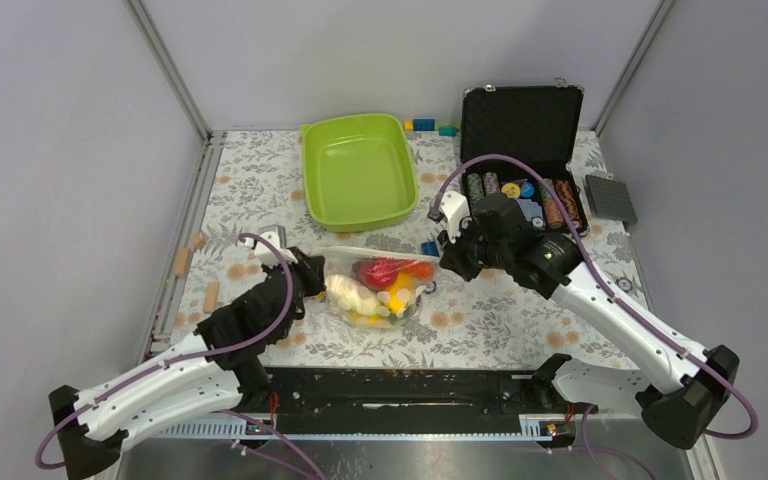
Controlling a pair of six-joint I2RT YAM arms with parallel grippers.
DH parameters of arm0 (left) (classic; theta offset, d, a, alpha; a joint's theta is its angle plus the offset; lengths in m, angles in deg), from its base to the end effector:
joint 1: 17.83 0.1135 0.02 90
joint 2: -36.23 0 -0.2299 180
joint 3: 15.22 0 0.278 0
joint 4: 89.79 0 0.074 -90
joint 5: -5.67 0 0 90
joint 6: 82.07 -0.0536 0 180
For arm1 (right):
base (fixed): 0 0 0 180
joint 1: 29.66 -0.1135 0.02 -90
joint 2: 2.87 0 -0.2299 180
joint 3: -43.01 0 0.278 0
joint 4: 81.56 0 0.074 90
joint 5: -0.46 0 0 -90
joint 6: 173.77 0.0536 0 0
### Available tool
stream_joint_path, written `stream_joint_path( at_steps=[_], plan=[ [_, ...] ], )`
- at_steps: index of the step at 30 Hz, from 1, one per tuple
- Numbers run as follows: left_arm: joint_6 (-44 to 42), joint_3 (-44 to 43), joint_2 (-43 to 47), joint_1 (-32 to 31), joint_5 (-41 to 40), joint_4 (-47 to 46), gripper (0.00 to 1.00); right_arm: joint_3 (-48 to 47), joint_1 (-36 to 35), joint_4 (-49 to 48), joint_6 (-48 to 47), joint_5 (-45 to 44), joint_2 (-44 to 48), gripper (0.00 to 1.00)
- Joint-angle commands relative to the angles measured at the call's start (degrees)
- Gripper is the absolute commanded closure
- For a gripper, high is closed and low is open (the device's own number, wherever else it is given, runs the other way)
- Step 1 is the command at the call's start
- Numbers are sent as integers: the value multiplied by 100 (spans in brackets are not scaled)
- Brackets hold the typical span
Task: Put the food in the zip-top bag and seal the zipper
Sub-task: Place the zipper food storage bag at the center of the board, then reset both arms
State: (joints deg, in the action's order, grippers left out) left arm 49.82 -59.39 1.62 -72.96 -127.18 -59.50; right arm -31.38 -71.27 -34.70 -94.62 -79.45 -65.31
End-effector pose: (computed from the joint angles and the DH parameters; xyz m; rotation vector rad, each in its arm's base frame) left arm 0.1505 -0.1522 0.2501 -0.2761 1.8377 -0.4618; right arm 0.2103 0.1993 0.3023 -1.0682 1.9377 0.4939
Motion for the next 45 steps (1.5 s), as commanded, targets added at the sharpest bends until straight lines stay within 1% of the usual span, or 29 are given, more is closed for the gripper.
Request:
stream_joint_path(
  at_steps=[1,3,4,5,7,8,9,10,11,12,15,18,20,22,24,27,30,34,40,45],
  plan=[
    [-206,-370,-319,172,-255,-64,71,-26,320,-28,326,-590,-295,99],
    [-320,-437,-435,186,-109,-166,45,-42,332,-117,370,-573,-405,91],
    [-379,-461,-488,194,-53,-219,33,-39,331,-184,403,-570,-440,85],
    [-416,-487,-524,194,-27,-272,24,-36,335,-258,444,-590,-460,76],
    [-456,-536,-605,207,-25,-288,6,-59,343,-410,562,-683,-481,54],
    [-460,-553,-640,212,-41,-274,2,-79,338,-440,613,-748,-476,43],
    [-446,-588,-668,225,-61,-235,1,-94,346,-475,675,-825,-454,32],
    [-422,-622,-684,226,-106,-178,1,-111,343,-512,745,-922,-426,17],
    [-385,-667,-677,235,-174,-90,1,-128,341,-543,824,-1054,-375,6],
    [-354,-726,-664,245,-236,-10,1,-148,341,-579,938,-1207,-312,1],
    [-329,-986,-535,252,-479,273,1,-186,346,-729,1365,-1695,-12,0],
    [-234,-1158,-369,277,-902,528,1,-211,464,-800,1998,-2640,264,0],
    [-57,-1271,-328,416,-1105,856,1,-246,856,-698,2482,-2649,368,0],
    [72,-1391,-396,774,-935,1147,1,-220,1480,-551,3005,-2314,369,0],
    [230,-1509,-505,1435,-553,1443,1,-105,2166,-533,3424,-2035,306,0],
    [398,-1566,-589,2160,-135,1690,1,133,2753,-535,3900,-2015,247,0],
    [449,-1530,-614,2710,157,1758,1,316,3022,-525,4041,-2092,225,0],
    [551,-1519,-792,3151,395,1807,1,466,3032,-464,3909,-2402,296,0],
    [578,-1478,-1009,3423,657,1768,1,813,3038,-680,3667,-2796,669,0],
    [519,-1456,-1032,3513,759,1686,1,1141,3041,-960,3591,-2909,1013,0]
  ],
)
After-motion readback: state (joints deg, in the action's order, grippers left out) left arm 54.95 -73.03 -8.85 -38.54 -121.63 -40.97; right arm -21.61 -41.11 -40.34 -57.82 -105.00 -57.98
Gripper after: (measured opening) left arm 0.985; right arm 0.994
